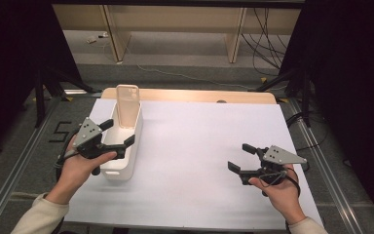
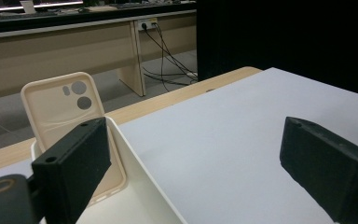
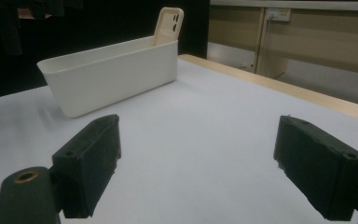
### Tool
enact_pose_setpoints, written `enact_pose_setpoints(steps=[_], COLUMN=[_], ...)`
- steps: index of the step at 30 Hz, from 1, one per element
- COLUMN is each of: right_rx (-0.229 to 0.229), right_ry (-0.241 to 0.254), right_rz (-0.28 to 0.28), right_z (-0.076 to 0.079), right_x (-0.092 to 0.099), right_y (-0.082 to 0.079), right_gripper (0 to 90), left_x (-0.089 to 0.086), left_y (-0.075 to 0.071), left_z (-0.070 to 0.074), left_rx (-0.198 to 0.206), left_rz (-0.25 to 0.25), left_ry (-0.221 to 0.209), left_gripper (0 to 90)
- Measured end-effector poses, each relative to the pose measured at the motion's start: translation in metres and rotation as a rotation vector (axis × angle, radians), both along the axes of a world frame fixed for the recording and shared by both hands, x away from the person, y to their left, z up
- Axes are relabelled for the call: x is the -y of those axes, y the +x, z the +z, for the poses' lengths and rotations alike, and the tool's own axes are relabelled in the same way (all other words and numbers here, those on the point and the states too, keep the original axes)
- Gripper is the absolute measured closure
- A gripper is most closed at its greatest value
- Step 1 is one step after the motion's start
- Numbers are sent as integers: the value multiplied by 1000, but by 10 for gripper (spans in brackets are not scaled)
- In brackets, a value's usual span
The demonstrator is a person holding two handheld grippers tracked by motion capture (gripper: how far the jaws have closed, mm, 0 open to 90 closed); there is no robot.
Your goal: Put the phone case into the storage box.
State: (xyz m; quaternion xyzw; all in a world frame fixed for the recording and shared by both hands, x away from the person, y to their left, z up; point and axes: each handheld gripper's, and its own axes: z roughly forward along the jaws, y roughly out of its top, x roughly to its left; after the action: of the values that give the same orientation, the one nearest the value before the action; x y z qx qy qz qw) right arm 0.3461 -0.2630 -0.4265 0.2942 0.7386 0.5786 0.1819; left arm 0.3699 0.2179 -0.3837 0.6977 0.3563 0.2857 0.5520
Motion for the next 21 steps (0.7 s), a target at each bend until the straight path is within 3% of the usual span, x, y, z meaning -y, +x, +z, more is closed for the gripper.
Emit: enact_pose_setpoints(steps=[3,12,13,20,21], right_rx=[-5,-5,-5,-9,19], right_ry=[-12,-13,-14,-13,-16], right_rz=[-2,-2,-2,-2,-1], right_z=[0,0,0,0,0], right_x=[0,1,1,0,1], right_y=[0,0,0,-1,1], right_gripper=[159,159,159,159,159], left_x=[1,3,-11,-10,-10], left_y=[-3,-9,4,-1,-2], left_z=[-1,-8,1,-10,-10], left_rx=[13,3,179,164,164], left_rz=[-6,-38,-106,-121,-119], left_ry=[-10,-6,235,241,239], left_gripper=[92,92,92,96,96])
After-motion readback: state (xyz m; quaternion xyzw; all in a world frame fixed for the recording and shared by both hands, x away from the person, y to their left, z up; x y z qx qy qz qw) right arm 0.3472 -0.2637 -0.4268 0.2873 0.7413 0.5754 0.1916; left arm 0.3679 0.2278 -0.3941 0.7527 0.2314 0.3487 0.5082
